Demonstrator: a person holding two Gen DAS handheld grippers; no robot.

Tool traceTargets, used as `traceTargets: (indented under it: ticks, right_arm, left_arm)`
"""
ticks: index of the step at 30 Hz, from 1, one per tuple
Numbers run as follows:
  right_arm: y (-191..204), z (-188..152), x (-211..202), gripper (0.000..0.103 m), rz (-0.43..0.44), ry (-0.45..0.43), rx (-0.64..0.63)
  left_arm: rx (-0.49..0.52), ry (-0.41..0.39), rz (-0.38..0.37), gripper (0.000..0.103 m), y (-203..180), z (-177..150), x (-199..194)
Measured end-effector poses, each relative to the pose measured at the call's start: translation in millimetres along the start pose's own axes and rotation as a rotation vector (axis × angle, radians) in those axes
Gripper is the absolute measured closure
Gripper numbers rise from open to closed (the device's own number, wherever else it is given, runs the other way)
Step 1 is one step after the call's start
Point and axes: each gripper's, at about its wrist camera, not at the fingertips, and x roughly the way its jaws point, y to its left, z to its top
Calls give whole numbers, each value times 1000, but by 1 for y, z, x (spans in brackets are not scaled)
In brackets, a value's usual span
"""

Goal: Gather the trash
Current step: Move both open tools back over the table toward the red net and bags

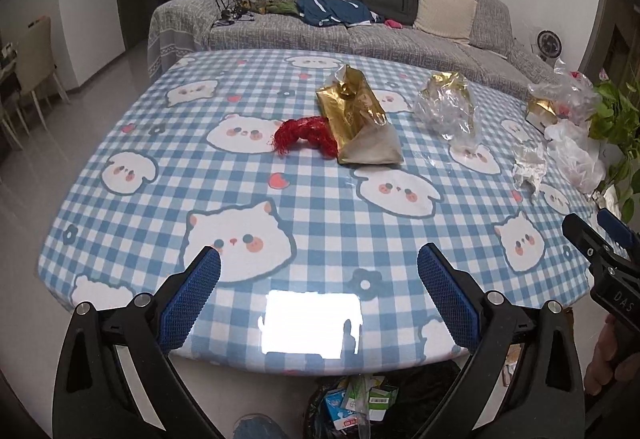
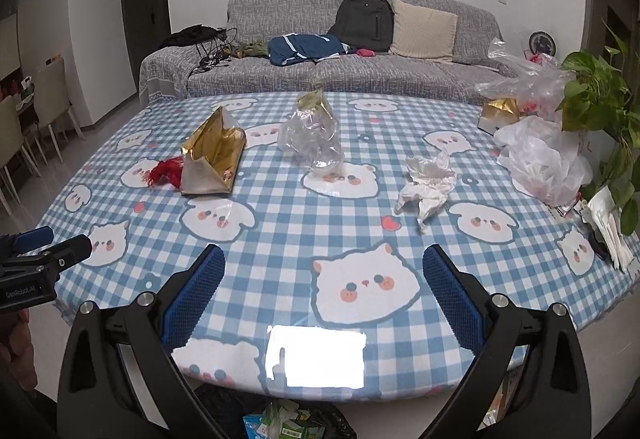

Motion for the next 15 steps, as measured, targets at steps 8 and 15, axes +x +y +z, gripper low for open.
traceTargets:
  ticks: [8,15]
  right_arm:
    - [8,34,36,8,0,2,3]
    - [13,61,77,8,-4,9,3]
  left_arm:
    - [-10,-3,8,6,12,35,32]
    - [-23,-5,24,6,22,71,62]
